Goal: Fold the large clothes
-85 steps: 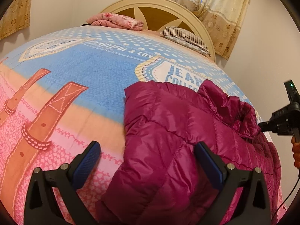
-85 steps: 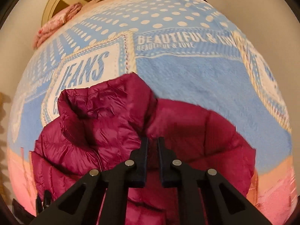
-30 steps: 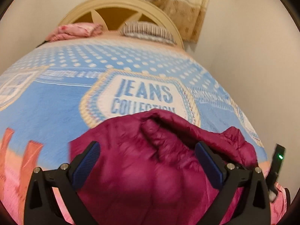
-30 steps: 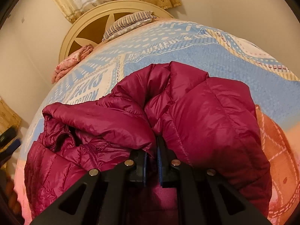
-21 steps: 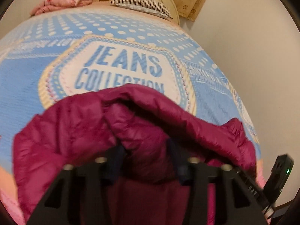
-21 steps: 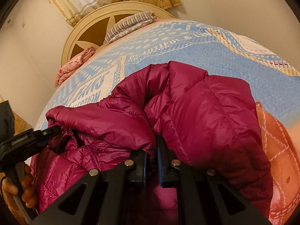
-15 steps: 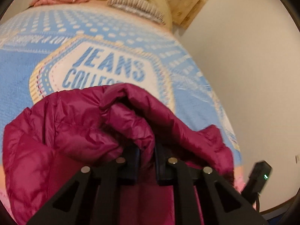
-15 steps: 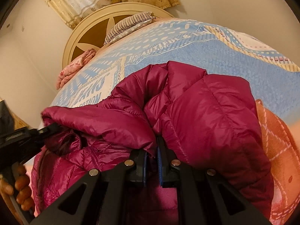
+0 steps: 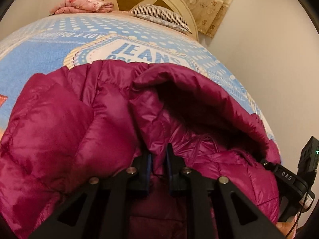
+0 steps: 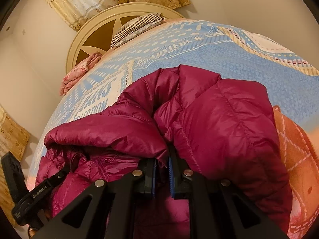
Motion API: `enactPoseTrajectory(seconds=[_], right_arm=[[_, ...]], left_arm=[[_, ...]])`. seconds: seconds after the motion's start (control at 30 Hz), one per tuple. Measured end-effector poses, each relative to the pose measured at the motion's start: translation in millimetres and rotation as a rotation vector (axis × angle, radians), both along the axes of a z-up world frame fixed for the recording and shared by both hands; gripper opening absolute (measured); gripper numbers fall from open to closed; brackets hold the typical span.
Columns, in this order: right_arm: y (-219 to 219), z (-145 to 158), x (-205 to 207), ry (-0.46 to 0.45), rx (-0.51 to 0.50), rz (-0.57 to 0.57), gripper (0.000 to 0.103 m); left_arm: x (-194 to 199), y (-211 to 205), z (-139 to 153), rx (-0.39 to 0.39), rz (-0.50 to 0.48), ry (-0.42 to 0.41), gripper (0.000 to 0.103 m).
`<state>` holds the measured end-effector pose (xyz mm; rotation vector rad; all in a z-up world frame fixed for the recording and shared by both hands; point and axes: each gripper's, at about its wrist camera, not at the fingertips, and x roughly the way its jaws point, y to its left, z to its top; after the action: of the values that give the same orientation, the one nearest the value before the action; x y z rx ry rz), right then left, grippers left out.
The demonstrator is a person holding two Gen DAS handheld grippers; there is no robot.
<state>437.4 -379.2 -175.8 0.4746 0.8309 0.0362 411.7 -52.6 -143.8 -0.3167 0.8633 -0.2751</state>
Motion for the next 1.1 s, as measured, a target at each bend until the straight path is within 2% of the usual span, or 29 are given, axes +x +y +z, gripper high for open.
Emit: enactPoseTrajectory(seconds=[0.1,0.13,0.17,0.23,0.27,0.33,0.4,0.53,0.6,0.7,0.73,0.77,0.87,0.97,1.0,1.1], right_arm=[[-15.2,12.2,-2.9,0.069,0.12,0.013,0.013],[-28.0,25.7,-16.1,0.022,0.183,-0.039,0.014],[-35.3,37.6,-26.6,-0.024,0.187,-0.09,0.014],[-39.7,72.9,-47.1,-0.116,0.046,-0.223,0.014],[-33.0,86.6,-48.6,-0.139,-0.031,-0.235,0.014],[-13.1,100.5,-39.5,-0.145,-0.1,-0.174,0.014],[16.3,105.5,-24.7,-0.142,-0.115,-0.091,0.014],[76.3,84.2,22.9,-0.06,-0.116,0.069,0.014],[97.7,62.0,40.0,0.014,-0.179,0.135,0.014],[103.7,31.1,52.2,0.117,-0.232,0.194,0.014],[97.8,15.9,53.7,0.154,-0.227,0.2,0.014],[89.5,8.0,53.1,0.142,-0.193,0.21,0.013],[80.5,0.2,47.7,0.045,-0.188,0.253,0.013],[94.0,-0.3,44.7,0.027,-0.241,0.26,0.013],[95.3,-0.5,47.2,0.027,-0.26,0.263,0.013],[101.2,0.1,41.9,0.02,-0.307,0.264,0.013]], left_arm=[[-0.8,6.7,-1.7,-0.048,-0.001,0.001,0.018],[-0.2,6.6,-2.3,-0.052,-0.001,0.0,0.018],[-0.5,6.7,-2.9,-0.052,0.0,-0.001,0.018],[-2.3,5.9,-3.0,-0.049,0.0,-0.003,0.018],[-3.0,5.6,-2.5,-0.048,0.0,-0.005,0.018],[-2.5,6.0,-3.2,-0.05,0.0,-0.005,0.018],[-2.2,6.8,-3.3,-0.058,0.0,-0.006,0.018],[2.1,8.3,-5.4,-0.061,0.0,-0.009,0.018],[1.5,8.9,-5.6,-0.067,0.001,-0.011,0.018],[-3.9,10.8,-2.5,-0.078,0.004,-0.019,0.018],[-8.7,10.7,1.4,-0.066,0.004,-0.026,0.018],[-13.5,9.8,5.4,-0.047,0.007,-0.034,0.02],[-35.5,5.4,26.2,0.053,0.022,-0.079,0.03],[-46.7,7.3,53.5,0.091,0.025,-0.158,0.053],[-43.9,9.6,64.7,0.092,0.042,-0.185,0.064],[-15.9,6.5,98.3,0.121,0.084,-0.244,0.082]])
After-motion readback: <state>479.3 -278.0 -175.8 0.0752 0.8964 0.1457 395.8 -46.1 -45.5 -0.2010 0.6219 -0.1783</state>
